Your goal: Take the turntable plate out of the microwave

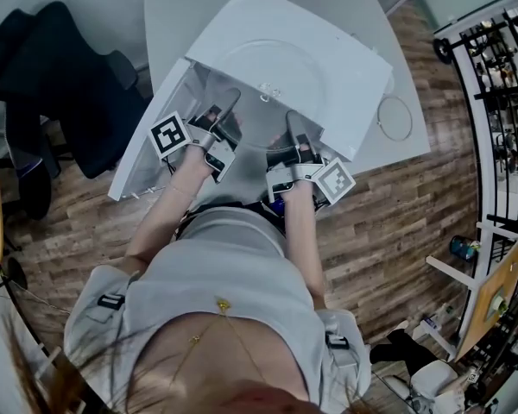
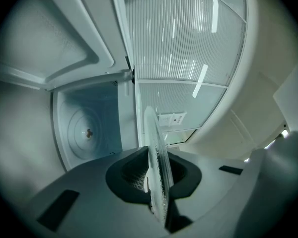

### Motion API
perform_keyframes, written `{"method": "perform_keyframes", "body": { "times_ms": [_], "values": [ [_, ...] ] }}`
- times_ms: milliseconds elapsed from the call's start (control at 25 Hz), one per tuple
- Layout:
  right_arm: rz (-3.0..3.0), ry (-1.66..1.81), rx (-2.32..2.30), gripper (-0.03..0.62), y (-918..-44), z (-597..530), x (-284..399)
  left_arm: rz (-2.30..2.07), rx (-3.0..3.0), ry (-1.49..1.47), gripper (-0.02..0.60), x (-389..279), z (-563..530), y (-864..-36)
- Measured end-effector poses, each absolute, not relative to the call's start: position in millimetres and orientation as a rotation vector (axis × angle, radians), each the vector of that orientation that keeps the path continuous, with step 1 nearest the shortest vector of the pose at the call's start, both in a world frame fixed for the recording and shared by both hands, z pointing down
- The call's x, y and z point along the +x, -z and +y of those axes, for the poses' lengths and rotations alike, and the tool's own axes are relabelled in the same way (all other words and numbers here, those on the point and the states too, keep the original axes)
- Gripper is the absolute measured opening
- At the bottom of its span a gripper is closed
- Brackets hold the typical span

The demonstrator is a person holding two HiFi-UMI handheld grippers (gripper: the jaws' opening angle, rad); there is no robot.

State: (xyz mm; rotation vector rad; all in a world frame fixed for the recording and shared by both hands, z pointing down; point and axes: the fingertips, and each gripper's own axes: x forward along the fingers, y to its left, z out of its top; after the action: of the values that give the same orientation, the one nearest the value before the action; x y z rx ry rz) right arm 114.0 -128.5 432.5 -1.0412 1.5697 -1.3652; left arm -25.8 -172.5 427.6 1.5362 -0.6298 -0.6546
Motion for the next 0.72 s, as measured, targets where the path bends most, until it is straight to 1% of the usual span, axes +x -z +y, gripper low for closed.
{"method": "perform_keyframes", "body": {
  "times_ms": [280,320,360,480,520,600,720],
  "values": [
    [1.650,1.335,-1.133,0.040,-436,-138,119,-0.653,1.449,0.651,0.044,-21,-183,-439],
    [1.682,1.314,-1.126,0.050,-433,-139,117,-0.658,1.441,0.653,0.044,-21,-184,-439],
    [1.721,1.290,-1.114,0.075,-428,-139,115,-0.663,1.435,0.653,0.044,-22,-185,-439],
    [1.858,1.229,-1.071,0.190,-415,-133,105,-0.676,1.418,0.657,0.044,-23,-185,-440],
    [1.902,1.223,-1.058,0.206,-412,-130,100,-0.679,1.413,0.661,0.044,-24,-185,-440],
    [1.965,1.240,-1.022,0.216,-412,-122,88,-0.682,1.404,0.672,0.044,-23,-187,-440],
    [1.997,1.297,-0.939,0.209,-414,-110,71,-0.689,1.399,0.681,0.044,-22,-189,-440]
  ]
}}
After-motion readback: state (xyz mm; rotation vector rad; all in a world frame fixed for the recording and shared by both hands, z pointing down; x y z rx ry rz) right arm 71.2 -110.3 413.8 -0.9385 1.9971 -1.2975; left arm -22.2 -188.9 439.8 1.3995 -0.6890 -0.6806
